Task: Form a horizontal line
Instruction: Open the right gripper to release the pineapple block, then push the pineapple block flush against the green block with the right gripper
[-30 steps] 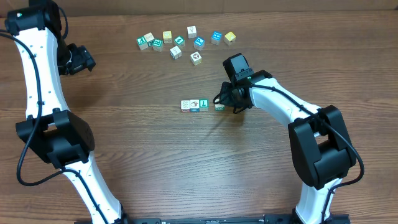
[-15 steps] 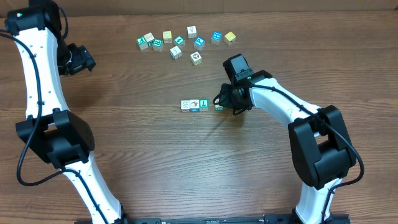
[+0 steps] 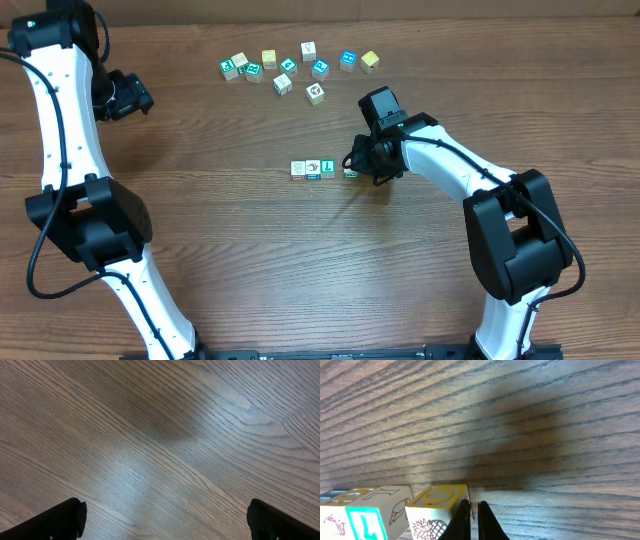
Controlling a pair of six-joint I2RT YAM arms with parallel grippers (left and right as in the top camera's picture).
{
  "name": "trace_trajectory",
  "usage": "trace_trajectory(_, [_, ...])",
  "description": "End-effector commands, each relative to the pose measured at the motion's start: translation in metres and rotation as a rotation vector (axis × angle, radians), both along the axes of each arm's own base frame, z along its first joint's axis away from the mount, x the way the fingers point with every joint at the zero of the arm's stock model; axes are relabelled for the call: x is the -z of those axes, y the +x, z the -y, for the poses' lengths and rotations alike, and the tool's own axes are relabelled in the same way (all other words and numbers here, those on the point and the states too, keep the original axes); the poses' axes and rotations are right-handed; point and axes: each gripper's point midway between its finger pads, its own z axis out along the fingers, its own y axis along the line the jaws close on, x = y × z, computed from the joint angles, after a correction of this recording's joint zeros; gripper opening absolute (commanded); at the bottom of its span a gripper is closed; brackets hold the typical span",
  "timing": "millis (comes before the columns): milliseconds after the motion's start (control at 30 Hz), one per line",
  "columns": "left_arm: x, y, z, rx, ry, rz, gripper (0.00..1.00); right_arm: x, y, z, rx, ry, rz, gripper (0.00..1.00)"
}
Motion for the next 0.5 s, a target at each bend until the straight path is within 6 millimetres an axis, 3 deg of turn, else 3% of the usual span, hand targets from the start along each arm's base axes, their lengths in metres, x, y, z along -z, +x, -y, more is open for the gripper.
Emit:
trace_trajectory(0, [0.0007, -0.0003, 0.0028, -0.005, 0.007, -0.006, 0.99, 0.0029, -0.0035, -0.0013, 0.0, 0.007, -0.014, 0.04])
trace_trajectory(467, [0.0007, -0.0003, 0.0028, -0.005, 0.007, -0.006, 1.0, 0.0035, 0.0007, 0.0055, 0.026, -0.039, 0.009, 0.04])
